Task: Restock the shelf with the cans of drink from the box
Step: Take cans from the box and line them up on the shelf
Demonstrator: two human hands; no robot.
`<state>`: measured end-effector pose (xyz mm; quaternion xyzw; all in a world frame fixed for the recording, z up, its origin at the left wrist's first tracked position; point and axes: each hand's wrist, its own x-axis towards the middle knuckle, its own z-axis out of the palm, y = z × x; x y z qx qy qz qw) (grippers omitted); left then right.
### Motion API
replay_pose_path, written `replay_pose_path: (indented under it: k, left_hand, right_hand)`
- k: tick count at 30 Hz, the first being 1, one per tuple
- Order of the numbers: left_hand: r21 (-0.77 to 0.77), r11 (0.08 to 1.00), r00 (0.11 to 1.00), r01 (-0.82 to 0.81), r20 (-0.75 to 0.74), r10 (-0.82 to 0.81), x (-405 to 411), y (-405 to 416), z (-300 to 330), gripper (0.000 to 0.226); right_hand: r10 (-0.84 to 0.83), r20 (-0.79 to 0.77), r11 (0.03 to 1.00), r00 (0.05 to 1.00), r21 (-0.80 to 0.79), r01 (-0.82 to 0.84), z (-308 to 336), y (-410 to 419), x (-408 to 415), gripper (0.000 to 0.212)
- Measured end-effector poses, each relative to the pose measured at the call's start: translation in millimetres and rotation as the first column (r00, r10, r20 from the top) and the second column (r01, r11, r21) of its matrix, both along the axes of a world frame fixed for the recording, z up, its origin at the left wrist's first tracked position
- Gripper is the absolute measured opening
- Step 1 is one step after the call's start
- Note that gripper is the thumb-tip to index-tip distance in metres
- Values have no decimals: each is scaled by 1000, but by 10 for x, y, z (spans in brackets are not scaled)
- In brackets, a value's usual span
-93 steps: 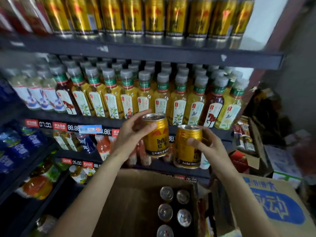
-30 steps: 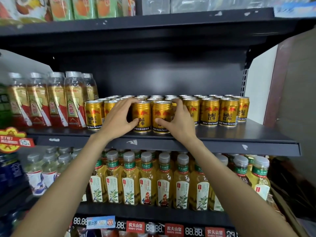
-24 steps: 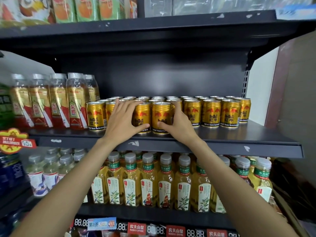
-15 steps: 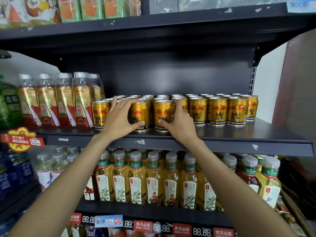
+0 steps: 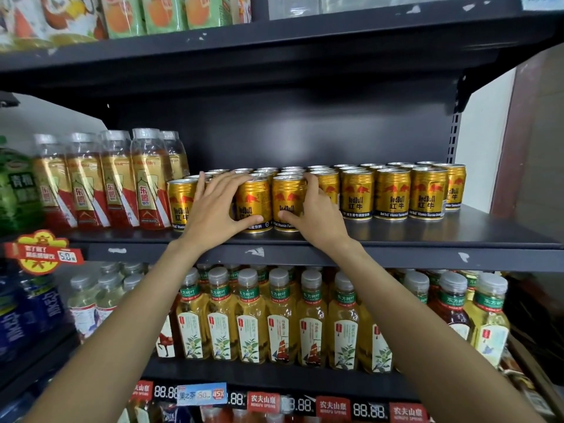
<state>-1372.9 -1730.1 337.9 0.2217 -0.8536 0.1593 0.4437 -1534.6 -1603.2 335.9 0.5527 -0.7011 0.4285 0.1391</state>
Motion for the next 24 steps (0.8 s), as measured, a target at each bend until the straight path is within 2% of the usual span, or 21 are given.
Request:
replay_pose_path:
  k: [6,20,24]
  left_hand:
    - [-16,998,997,-54,-59,53,-55,157,-85,83]
    - [48,994,995,-96,-3,96,-66,184,-87,86]
    - [67,987,989,-146,-6,147,-105,276,-105,87]
  right_hand:
    - [40,13,999,999,-1,-40,-44,79,-27,89]
    - [38,16,999,999,22,-38,-27,62,-19,90]
    - [54,5,995,999,87,-54,-1,106,-43,94]
